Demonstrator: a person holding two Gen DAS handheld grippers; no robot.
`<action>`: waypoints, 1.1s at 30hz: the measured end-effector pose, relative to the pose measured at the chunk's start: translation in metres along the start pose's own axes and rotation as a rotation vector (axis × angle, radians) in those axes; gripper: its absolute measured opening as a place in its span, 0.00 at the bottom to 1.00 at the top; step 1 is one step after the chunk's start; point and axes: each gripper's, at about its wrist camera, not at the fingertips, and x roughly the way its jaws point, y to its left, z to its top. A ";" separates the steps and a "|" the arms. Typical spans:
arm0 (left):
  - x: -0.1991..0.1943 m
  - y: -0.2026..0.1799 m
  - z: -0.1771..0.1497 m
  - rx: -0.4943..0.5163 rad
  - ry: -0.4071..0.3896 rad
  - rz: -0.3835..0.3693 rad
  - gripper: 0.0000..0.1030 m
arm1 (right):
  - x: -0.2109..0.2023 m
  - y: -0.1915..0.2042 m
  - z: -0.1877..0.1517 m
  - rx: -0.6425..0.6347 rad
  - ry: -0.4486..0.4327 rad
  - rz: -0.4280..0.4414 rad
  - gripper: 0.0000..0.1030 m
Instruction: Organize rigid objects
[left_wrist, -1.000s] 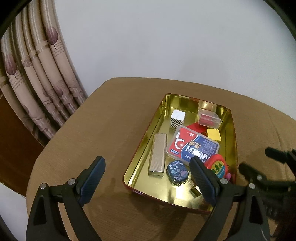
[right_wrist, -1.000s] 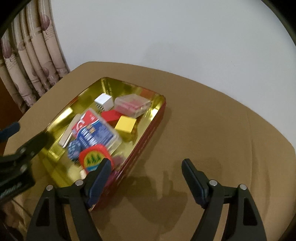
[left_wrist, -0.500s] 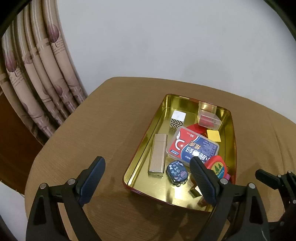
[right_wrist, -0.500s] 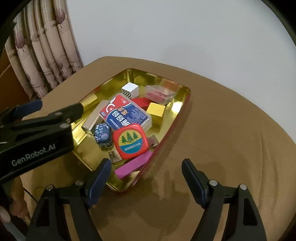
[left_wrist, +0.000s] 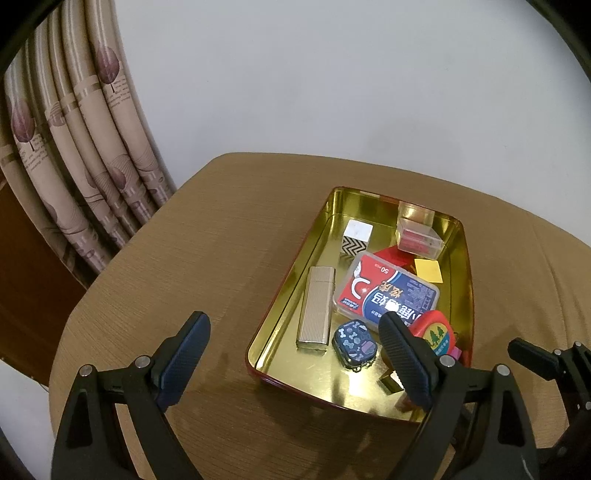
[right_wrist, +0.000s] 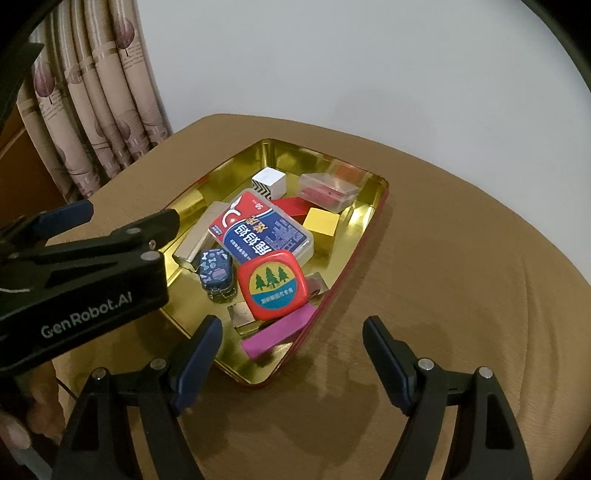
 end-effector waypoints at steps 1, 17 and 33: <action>0.000 0.000 0.000 0.000 0.000 0.002 0.88 | 0.000 0.000 0.000 -0.001 0.000 -0.001 0.78; 0.001 0.002 -0.002 -0.009 0.013 -0.003 0.88 | 0.002 0.006 -0.001 -0.006 0.007 0.007 0.78; -0.001 -0.001 -0.003 0.009 -0.019 0.008 0.88 | 0.004 0.006 -0.002 0.001 0.018 0.002 0.78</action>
